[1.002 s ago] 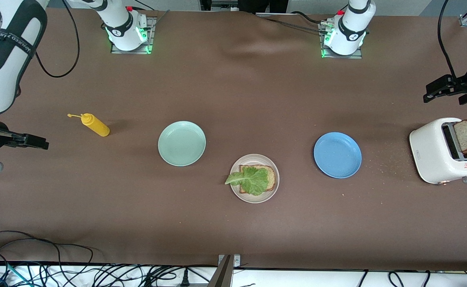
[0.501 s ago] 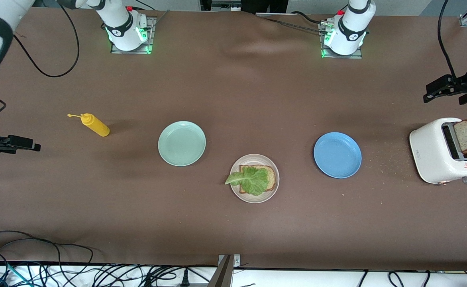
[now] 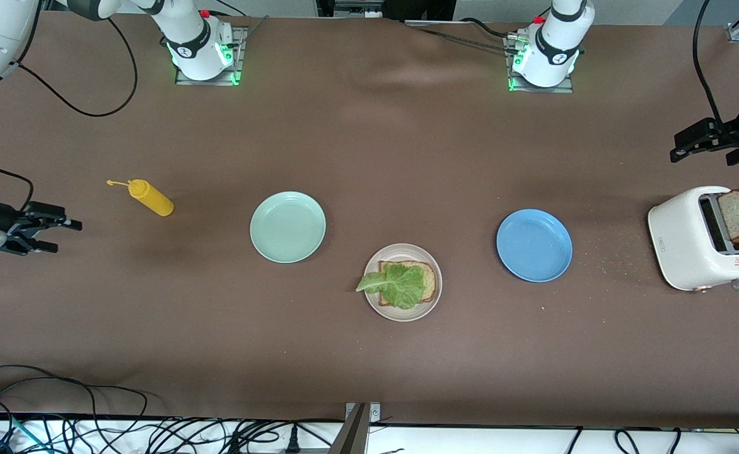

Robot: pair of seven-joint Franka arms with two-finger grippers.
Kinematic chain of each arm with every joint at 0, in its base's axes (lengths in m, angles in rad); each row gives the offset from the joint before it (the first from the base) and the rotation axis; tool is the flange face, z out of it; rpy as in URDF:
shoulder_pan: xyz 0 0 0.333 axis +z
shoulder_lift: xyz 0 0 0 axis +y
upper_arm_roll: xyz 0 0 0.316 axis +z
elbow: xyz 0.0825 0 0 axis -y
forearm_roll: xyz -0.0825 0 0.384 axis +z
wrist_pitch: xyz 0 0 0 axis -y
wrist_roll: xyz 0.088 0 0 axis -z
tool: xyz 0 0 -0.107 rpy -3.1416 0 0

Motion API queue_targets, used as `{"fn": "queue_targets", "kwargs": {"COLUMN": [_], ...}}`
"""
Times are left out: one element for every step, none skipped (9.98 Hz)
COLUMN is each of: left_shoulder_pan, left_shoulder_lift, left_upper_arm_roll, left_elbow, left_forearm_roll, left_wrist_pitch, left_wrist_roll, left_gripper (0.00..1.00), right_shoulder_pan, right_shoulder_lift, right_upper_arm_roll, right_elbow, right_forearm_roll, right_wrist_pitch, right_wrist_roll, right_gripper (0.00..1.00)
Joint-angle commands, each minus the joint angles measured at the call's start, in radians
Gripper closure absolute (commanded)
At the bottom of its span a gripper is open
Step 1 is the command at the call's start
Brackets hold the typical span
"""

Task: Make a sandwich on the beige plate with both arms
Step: 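Lower the open right gripper around the yellow squeeze bottle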

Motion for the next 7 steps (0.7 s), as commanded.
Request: {"fn": "queue_targets", "kwargs": {"left_shoulder_pan": [0.006, 0.006, 0.006, 0.006, 0.006, 0.006, 0.006], "left_shoulder_lift": [0.009, 0.009, 0.009, 0.009, 0.009, 0.009, 0.009], "left_upper_arm_roll": [-0.001, -0.001, -0.001, -0.001, -0.001, -0.001, -0.001], "left_elbow": [0.026, 0.027, 0.027, 0.027, 0.026, 0.027, 0.027], "left_forearm_roll": [-0.014, -0.014, -0.014, -0.014, -0.014, -0.014, -0.014], "left_wrist_pitch": [-0.02, -0.02, -0.02, -0.02, -0.02, -0.02, -0.02], "left_wrist_roll": [0.02, 0.02, 0.02, 0.02, 0.02, 0.02, 0.02], "left_gripper": [0.0, 0.0, 0.0, 0.0, 0.0, 0.0, 0.0], "right_shoulder_pan": [-0.138, -0.197, -0.211, -0.223, -0.233, -0.248, -0.26], "right_shoulder_lift": [-0.034, -0.034, -0.034, -0.033, -0.034, -0.034, -0.034], "right_upper_arm_roll": [0.15, 0.204, 0.206, 0.206, 0.206, 0.206, 0.206], "right_elbow": [-0.043, -0.054, -0.067, -0.083, -0.115, -0.139, -0.159], "right_forearm_roll": [0.022, 0.022, 0.024, 0.045, 0.065, 0.08, 0.085], "right_wrist_pitch": [0.013, 0.007, 0.004, -0.003, -0.022, -0.069, -0.104], "right_wrist_roll": [-0.29, -0.406, -0.55, -0.723, -0.849, -0.934, -1.006], "right_gripper": [0.0, 0.0, 0.0, 0.0, 0.0, 0.0, 0.0]}}
